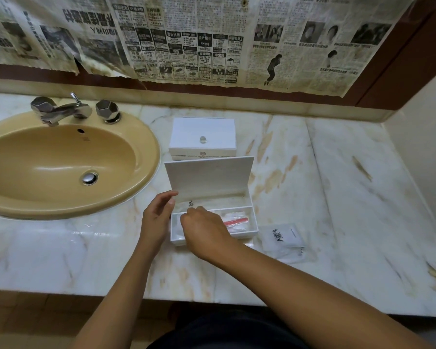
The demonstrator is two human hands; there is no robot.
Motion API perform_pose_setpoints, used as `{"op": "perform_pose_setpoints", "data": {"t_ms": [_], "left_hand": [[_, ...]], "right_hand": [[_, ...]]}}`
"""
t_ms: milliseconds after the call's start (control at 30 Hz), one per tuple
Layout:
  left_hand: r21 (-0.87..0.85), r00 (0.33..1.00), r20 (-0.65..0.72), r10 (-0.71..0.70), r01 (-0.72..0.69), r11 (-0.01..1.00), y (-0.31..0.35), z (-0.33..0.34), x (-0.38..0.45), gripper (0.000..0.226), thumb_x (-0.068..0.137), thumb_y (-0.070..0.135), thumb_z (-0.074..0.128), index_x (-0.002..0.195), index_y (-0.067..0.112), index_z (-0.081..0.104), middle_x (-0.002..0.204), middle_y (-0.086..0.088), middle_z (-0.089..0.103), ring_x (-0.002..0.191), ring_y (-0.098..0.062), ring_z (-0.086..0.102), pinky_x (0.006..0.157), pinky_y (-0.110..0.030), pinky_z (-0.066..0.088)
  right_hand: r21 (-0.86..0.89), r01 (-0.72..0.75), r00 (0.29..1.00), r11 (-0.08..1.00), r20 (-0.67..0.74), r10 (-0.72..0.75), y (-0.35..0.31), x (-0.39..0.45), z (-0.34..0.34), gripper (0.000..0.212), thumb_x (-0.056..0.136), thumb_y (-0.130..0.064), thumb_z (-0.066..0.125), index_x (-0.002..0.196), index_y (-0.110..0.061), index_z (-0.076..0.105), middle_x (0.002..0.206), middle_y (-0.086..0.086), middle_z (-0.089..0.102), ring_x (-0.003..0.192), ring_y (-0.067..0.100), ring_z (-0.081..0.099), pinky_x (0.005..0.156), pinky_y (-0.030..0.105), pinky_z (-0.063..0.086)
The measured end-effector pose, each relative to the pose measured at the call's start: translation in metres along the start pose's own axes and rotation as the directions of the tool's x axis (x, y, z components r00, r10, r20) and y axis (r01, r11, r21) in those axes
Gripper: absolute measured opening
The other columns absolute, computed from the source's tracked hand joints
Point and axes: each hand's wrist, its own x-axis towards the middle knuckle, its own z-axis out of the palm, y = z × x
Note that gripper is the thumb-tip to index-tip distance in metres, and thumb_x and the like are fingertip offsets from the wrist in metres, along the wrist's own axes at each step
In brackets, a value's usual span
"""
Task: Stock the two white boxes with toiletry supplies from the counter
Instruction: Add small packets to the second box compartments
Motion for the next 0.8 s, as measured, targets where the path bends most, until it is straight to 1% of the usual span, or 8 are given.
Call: {"op": "perform_pose_setpoints", "data": {"t_ms": [200, 300, 333, 400, 467, 533, 600, 800], "left_hand": [[0.006, 1.000, 0.001, 0.014, -0.014, 1.000, -0.001, 0.000, 0.001, 0.021, 0.100, 0.011, 0.051, 0.111, 0.020, 0.066, 0.112, 0.014, 0.064, 0.100, 0.013, 0.057, 0.082, 0.000, 0.039], [0.009, 1.000, 0.003, 0.011, -0.011, 1.000, -0.002, 0.001, 0.001, 0.021, 0.100, 0.011, 0.051, 0.110, 0.021, 0.066, 0.112, 0.014, 0.065, 0.101, 0.012, 0.057, 0.083, 0.000, 0.040], [0.008, 1.000, 0.003, 0.010, -0.010, 1.000, -0.001, 0.001, 0.001, 0.021, 0.100, 0.011, 0.051, 0.110, 0.021, 0.066, 0.111, 0.014, 0.065, 0.101, 0.012, 0.057, 0.083, 0.000, 0.040], [-0.002, 1.000, -0.001, 0.009, -0.009, 1.000, -0.001, 0.001, 0.001, 0.021, 0.100, 0.010, 0.051, 0.110, 0.019, 0.066, 0.111, 0.013, 0.065, 0.100, 0.013, 0.057, 0.082, 0.000, 0.040], [-0.009, 1.000, 0.000, 0.004, -0.004, 1.000, 0.000, 0.000, 0.001, 0.021, 0.100, 0.010, 0.051, 0.110, 0.019, 0.066, 0.111, 0.013, 0.065, 0.099, 0.012, 0.058, 0.081, -0.001, 0.041], [-0.006, 1.000, 0.006, 0.000, 0.000, 1.000, 0.000, 0.001, 0.001, 0.021, 0.100, 0.011, 0.051, 0.110, 0.022, 0.066, 0.110, 0.014, 0.065, 0.099, 0.011, 0.058, 0.081, -0.001, 0.042], [-0.003, 1.000, 0.005, -0.005, 0.005, 1.000, 0.000, 0.001, 0.000, 0.021, 0.100, 0.011, 0.051, 0.110, 0.024, 0.065, 0.110, 0.014, 0.066, 0.101, 0.009, 0.059, 0.082, -0.002, 0.042], [-0.001, 1.000, 0.010, 0.002, -0.002, 1.000, 0.001, 0.000, 0.000, 0.024, 0.100, 0.011, 0.051, 0.106, 0.029, 0.065, 0.110, 0.013, 0.066, 0.104, 0.005, 0.059, 0.087, -0.007, 0.044]], "right_hand": [[0.076, -0.042, 0.995, 0.996, 0.095, 0.034, -0.001, 0.013, 0.009, 0.018, 0.084, 0.005, 0.055, 0.100, 0.001, 0.062, 0.102, 0.020, 0.060, 0.095, 0.033, 0.057, 0.071, 0.035, 0.038], [0.134, -0.077, 0.988, 0.988, 0.146, 0.057, 0.002, 0.016, 0.013, 0.012, 0.091, -0.004, 0.054, 0.098, 0.001, 0.063, 0.101, 0.020, 0.063, 0.095, 0.034, 0.060, 0.071, 0.033, 0.039], [0.158, -0.092, 0.984, 0.983, 0.168, 0.065, 0.003, 0.016, 0.014, 0.016, 0.095, -0.011, 0.052, 0.099, 0.000, 0.063, 0.102, 0.020, 0.063, 0.097, 0.034, 0.060, 0.072, 0.032, 0.039], [0.175, -0.128, 0.973, 0.976, 0.212, 0.090, 0.005, 0.012, 0.015, 0.035, 0.101, -0.030, 0.044, 0.102, -0.001, 0.064, 0.105, 0.021, 0.062, 0.099, 0.034, 0.058, 0.073, 0.034, 0.039], [0.128, -0.136, 0.975, 0.982, 0.194, 0.109, 0.005, 0.005, 0.014, 0.054, 0.101, -0.046, 0.035, 0.100, -0.001, 0.064, 0.106, 0.020, 0.062, 0.100, 0.032, 0.055, 0.075, 0.037, 0.040], [0.074, -0.102, 0.988, 0.992, 0.121, 0.093, 0.002, -0.002, 0.014, 0.059, 0.100, -0.050, 0.032, 0.102, -0.001, 0.065, 0.110, 0.018, 0.060, 0.107, 0.030, 0.051, 0.082, 0.041, 0.042], [0.089, -0.099, 0.991, 0.991, 0.094, 0.091, 0.001, -0.007, 0.015, 0.060, 0.099, -0.052, 0.033, 0.103, -0.001, 0.065, 0.112, 0.017, 0.059, 0.109, 0.029, 0.049, 0.086, 0.042, 0.042], [0.090, -0.099, 0.968, 0.991, 0.239, 0.075, 0.003, -0.008, 0.019, 0.064, 0.097, -0.058, 0.032, 0.096, -0.001, 0.062, 0.101, 0.020, 0.062, 0.097, 0.032, 0.056, 0.073, 0.037, 0.039]]}}
